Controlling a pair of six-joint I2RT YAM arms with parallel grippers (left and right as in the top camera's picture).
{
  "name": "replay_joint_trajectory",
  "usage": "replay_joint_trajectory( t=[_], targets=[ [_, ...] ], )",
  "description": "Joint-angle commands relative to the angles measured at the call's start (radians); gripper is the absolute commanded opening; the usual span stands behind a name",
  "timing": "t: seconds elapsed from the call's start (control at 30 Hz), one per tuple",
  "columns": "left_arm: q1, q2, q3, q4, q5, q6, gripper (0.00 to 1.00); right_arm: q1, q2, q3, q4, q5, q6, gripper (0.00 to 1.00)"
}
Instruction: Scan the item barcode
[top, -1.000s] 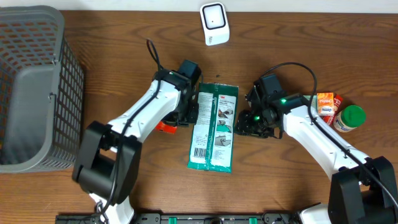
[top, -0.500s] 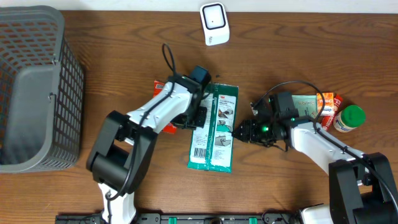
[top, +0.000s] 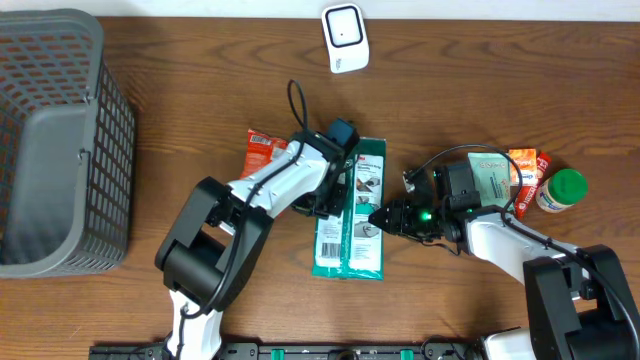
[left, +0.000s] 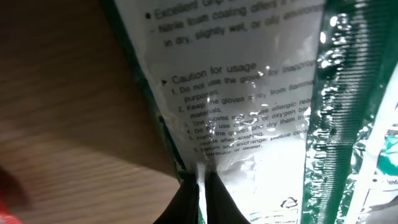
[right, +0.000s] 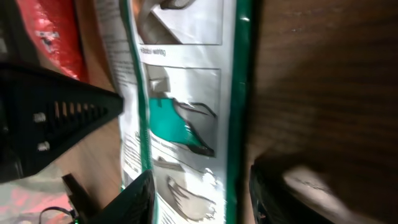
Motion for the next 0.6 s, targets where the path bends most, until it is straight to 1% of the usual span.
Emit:
replay_joint_trajectory(
  t=[0.0, 0.2, 0.33, 0.4, 0.5, 0.57],
  targets=[
    [-0.013, 0.022, -0.008, -0.002, -0.001, 0.006, 0.08, 0.005, -0.001, -0.045, 0.048, -0.035, 0.034, 0.45],
    [-0.013, 0.022, -0.008, 0.008, -0.001, 0.006, 0.08, 0.012, 0.011, -0.077, 0.142, -0.077, 0.042, 0.45],
    [-0.013, 0.022, -0.008, 0.02, -0.001, 0.006, 0.08, 0.048, 0.033, -0.079, 0.198, -0.098, 0.042, 0.45],
    [-0.013, 0.022, -0.008, 0.02, -0.001, 0.006, 0.08, 0.079, 0.056, -0.079, 0.256, -0.122, 0.042, 0.45],
    [-0.013, 0.022, -0.008, 0.02, -0.001, 0.006, 0.08, 0.106, 0.08, -0.079, 0.302, -0.127, 0.043, 0.43],
    [-0.013, 0.022, -0.008, 0.02, -0.001, 0.006, 0.08, 0.118, 0.093, -0.079, 0.333, -0.127, 0.042, 0.4]
  ],
)
